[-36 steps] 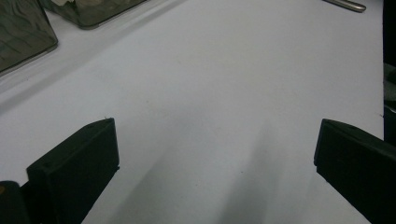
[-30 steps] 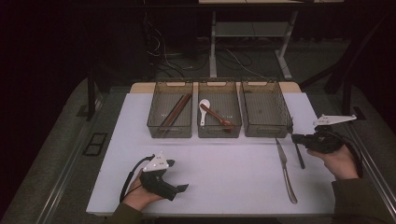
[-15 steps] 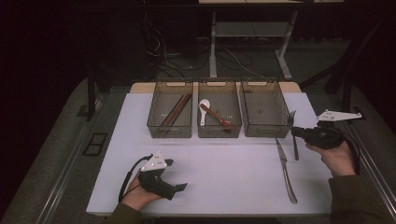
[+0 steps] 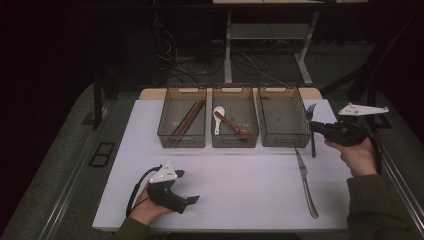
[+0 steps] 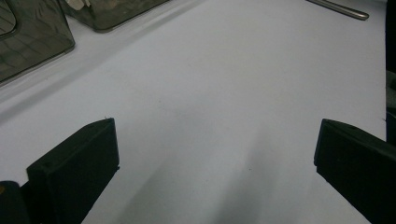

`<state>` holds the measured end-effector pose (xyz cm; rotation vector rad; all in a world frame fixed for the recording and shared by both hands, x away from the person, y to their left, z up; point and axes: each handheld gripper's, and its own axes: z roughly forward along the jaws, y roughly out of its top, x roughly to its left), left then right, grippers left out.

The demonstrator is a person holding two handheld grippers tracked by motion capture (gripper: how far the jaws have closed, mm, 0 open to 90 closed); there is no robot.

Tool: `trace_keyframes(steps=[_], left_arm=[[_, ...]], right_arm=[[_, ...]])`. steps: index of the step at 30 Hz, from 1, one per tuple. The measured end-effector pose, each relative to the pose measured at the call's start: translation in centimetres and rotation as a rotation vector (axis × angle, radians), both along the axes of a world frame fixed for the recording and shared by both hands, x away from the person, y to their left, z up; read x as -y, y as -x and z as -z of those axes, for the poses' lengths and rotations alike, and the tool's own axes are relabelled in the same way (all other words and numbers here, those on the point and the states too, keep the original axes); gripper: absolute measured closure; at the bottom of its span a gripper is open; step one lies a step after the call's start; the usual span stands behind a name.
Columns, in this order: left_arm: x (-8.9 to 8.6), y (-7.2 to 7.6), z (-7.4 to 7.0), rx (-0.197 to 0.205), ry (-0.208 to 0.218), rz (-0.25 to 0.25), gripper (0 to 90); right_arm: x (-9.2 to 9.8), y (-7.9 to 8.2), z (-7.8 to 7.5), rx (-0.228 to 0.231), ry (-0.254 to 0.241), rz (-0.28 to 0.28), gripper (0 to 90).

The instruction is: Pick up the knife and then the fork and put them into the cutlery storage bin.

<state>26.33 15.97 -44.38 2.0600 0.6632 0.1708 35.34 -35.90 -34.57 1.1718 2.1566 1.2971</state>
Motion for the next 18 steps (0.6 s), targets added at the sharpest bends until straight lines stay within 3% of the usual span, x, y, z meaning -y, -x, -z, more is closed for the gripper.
trace_keyframes(steps=[10,18], left_arm=[[-0.1,0.0,0.0,0.002,0.006,-0.005,0.0],[-0.2,0.0,-0.1,0.004,0.007,-0.006,0.0]], right_arm=[[-0.7,-2.8,-3.2,0.052,0.011,0.009,86.0],[-1.4,-5.9,-4.5,0.071,0.021,0.035,86.0]])
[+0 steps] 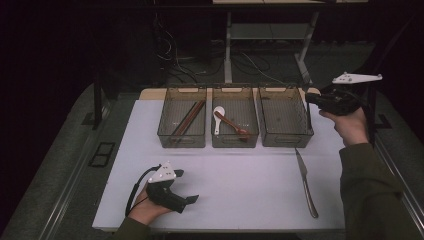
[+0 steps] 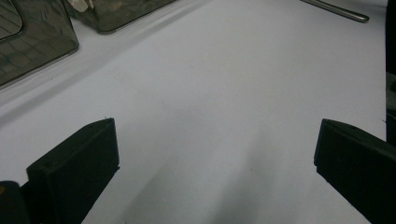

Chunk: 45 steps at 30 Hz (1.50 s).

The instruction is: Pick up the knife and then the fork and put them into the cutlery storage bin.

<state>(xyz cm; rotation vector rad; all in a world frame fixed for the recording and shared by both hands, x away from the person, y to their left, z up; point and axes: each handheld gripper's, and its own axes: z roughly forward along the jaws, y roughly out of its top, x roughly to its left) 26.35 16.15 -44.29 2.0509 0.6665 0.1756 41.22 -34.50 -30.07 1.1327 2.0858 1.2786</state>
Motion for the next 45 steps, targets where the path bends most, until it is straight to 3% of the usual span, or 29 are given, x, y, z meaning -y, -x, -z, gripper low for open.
trace_keyframes(steps=[5,10,16,21,35,45], left_arm=[[-0.1,0.0,0.0,0.002,0.006,-0.003,0.0],[-0.1,-0.1,-0.1,0.013,0.001,0.002,0.0],[-0.2,-0.3,0.0,0.027,-0.003,0.007,0.0],[-0.4,-0.6,-0.1,0.032,0.018,0.003,0.0],[-0.4,-0.5,0.0,0.021,0.022,0.007,0.0],[-0.2,-0.5,0.0,0.021,0.023,0.009,0.0]], right_arm=[[-0.6,-1.8,0.2,-0.001,0.012,0.007,85.9],[-1.1,-3.3,1.2,-0.040,0.021,0.000,85.9],[-1.6,-4.3,2.5,-0.097,0.059,-0.002,86.0],[-1.7,-5.0,3.5,-0.153,0.094,-0.002,86.0],[-1.7,-6.6,6.4,-0.359,0.169,-0.015,85.9],[-2.9,-7.3,7.9,-0.423,0.213,-0.060,85.8]])
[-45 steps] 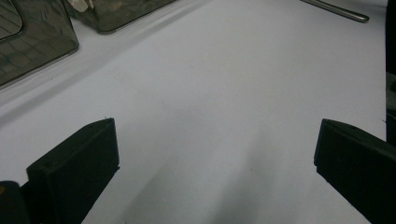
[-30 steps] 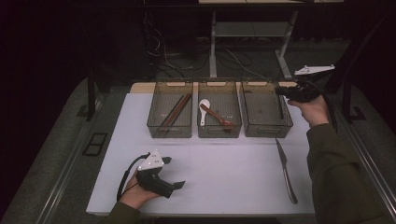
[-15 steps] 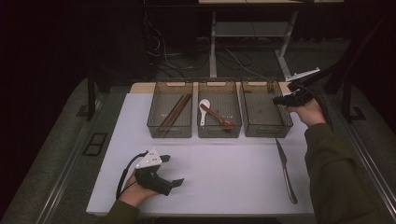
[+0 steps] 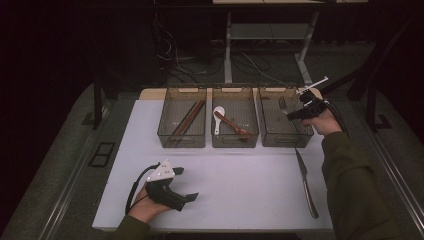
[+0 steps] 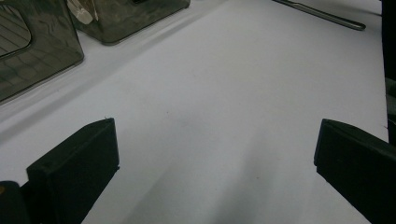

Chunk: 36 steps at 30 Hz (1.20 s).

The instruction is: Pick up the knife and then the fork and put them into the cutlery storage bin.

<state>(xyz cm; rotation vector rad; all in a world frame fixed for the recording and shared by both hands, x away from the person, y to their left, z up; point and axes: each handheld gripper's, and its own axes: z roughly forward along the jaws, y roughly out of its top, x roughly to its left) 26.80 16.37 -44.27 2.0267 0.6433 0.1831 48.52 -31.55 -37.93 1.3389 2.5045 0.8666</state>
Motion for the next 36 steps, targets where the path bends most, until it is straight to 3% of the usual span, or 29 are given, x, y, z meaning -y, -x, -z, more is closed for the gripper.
trace_keyframes(steps=[5,9,15,20,27,32,36], left_arm=[[0.0,0.0,0.0,0.000,0.001,0.001,0.0],[-0.1,0.0,0.0,0.002,0.001,0.001,0.0],[0.0,0.0,0.0,0.001,0.001,0.003,0.0],[-0.1,0.0,-0.1,0.002,0.002,0.002,0.0],[-0.2,0.0,-0.1,0.001,0.007,0.001,0.0],[-0.1,0.1,-0.1,0.000,0.008,0.001,0.0],[-0.1,0.1,-0.1,0.000,0.010,0.001,0.0]], right_arm=[[-0.6,-0.5,0.9,-0.026,0.005,0.007,85.2],[-1.3,-0.8,1.3,-0.041,0.037,0.002,83.6],[-1.3,-0.7,1.3,-0.030,0.043,0.022,68.8],[-1.4,-0.2,0.6,-0.010,0.002,0.020,58.5],[-1.5,2.2,-1.7,0.038,-0.040,0.018,57.8],[-1.3,5.2,-3.1,0.059,-0.082,0.023,67.0],[-1.0,7.6,-3.6,0.075,-0.082,0.003,75.8]])
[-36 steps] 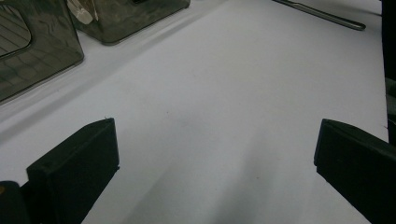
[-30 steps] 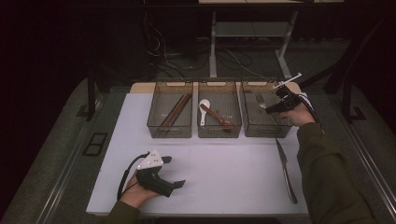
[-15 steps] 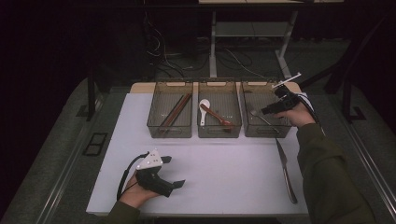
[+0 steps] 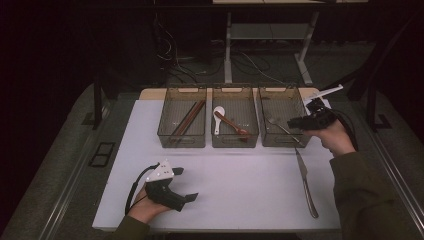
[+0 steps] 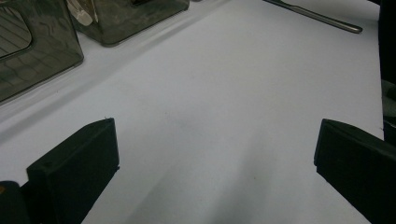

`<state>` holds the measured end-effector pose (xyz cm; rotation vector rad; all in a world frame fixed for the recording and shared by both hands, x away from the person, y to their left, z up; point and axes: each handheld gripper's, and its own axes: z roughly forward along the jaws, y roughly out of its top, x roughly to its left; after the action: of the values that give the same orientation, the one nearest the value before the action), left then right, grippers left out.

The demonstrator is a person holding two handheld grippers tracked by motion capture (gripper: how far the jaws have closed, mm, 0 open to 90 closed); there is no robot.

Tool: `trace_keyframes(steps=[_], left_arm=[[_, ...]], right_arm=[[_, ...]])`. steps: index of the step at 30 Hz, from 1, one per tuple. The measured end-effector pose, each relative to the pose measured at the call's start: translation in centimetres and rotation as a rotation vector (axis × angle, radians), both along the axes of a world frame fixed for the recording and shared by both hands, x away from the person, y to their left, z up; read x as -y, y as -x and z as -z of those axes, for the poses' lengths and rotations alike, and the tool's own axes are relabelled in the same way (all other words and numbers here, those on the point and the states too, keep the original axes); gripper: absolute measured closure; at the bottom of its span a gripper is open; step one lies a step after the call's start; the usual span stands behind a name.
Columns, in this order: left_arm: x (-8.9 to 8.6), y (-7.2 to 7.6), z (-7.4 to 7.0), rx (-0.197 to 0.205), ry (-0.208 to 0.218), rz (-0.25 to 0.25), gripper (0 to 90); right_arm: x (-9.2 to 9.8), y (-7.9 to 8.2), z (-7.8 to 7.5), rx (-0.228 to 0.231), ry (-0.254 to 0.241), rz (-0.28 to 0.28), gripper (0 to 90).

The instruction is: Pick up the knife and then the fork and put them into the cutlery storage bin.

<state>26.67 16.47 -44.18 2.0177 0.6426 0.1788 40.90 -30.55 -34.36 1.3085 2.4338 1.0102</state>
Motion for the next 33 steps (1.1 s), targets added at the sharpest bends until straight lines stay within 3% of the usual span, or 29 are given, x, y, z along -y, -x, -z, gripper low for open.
trace_keyframes(steps=[5,8,11,15,21,33], left_arm=[[0.1,0.1,0.0,0.000,0.001,0.000,0.0],[0.1,0.1,0.0,-0.001,0.001,0.001,0.0],[0.1,0.0,0.0,0.000,0.002,0.001,0.0],[0.1,0.0,0.1,-0.001,0.000,0.002,0.0],[0.1,0.0,0.1,-0.004,-0.004,0.002,0.0],[0.1,0.0,0.1,-0.004,-0.004,0.004,0.0]], right_arm=[[0.4,2.7,0.7,0.004,0.052,-0.028,88.6],[0.8,3.8,1.8,0.005,0.087,-0.025,89.4],[1.4,4.5,3.2,-0.009,0.091,-0.007,89.5],[2.2,4.4,4.8,-0.034,0.096,0.030,89.5],[2.6,3.6,7.1,-0.052,0.154,0.075,89.5],[2.5,2.4,9.1,-0.075,0.186,0.092,89.6]])
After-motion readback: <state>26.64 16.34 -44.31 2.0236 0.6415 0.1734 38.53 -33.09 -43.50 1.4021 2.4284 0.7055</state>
